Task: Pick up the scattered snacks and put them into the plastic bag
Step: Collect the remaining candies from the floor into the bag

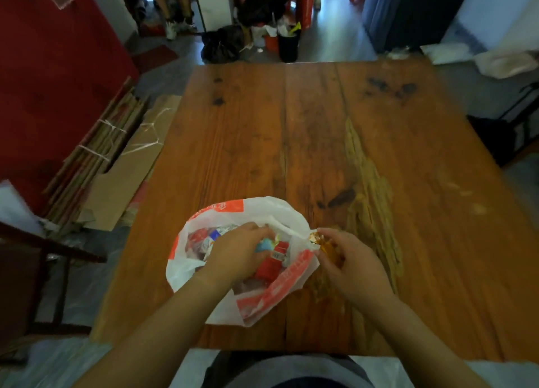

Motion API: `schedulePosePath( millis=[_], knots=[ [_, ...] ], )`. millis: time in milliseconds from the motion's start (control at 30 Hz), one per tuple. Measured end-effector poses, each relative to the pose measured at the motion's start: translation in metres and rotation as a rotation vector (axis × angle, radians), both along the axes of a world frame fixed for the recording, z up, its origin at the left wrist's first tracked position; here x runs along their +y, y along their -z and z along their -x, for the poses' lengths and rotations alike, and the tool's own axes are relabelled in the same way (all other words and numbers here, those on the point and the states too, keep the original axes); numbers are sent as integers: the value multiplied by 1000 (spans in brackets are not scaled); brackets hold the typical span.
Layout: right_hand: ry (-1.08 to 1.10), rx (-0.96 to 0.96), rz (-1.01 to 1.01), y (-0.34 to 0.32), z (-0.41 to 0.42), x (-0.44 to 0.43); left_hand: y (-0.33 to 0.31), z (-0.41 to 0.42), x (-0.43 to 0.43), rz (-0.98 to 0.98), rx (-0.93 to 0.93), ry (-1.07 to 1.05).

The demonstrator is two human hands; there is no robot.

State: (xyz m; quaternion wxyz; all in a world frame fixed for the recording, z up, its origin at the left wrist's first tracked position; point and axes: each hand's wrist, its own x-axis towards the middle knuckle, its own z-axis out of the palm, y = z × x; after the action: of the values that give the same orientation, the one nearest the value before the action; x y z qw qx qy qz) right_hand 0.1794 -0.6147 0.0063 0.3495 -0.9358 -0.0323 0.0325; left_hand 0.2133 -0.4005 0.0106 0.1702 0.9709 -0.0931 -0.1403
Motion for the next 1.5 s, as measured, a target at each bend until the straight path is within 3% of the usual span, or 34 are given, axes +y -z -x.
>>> schedulePosePath(
  millis=[100, 233, 400, 667, 767, 967, 1133, 1333, 1500],
  knots=[
    [14, 27, -26, 8, -3, 6, 19, -2, 3, -25, 94, 12],
    [-12, 88, -46, 21, -3, 19, 34, 11, 13, -31, 84, -22],
    [-5, 105, -48, 33, -20, 32, 36, 17, 27, -33, -8, -81],
    [83, 137, 8, 43, -45, 42, 16, 11, 62, 177, -197, -97],
    [150, 121, 26, 35, -41, 45, 12, -3, 82, 167, -275, -120],
    [193, 80, -15, 5, -19, 83, 29, -20, 110, 65, -112, -40],
    [176, 95, -61, -7, -1, 129, 47, -18, 124, 185, 43, 105],
    [202, 193, -26, 12, 9, 164, 53, -22, 136, 181, 21, 184],
    [215, 157, 120, 25, -6, 179, 55, -26, 151, 160, 29, 194]
  ],
)
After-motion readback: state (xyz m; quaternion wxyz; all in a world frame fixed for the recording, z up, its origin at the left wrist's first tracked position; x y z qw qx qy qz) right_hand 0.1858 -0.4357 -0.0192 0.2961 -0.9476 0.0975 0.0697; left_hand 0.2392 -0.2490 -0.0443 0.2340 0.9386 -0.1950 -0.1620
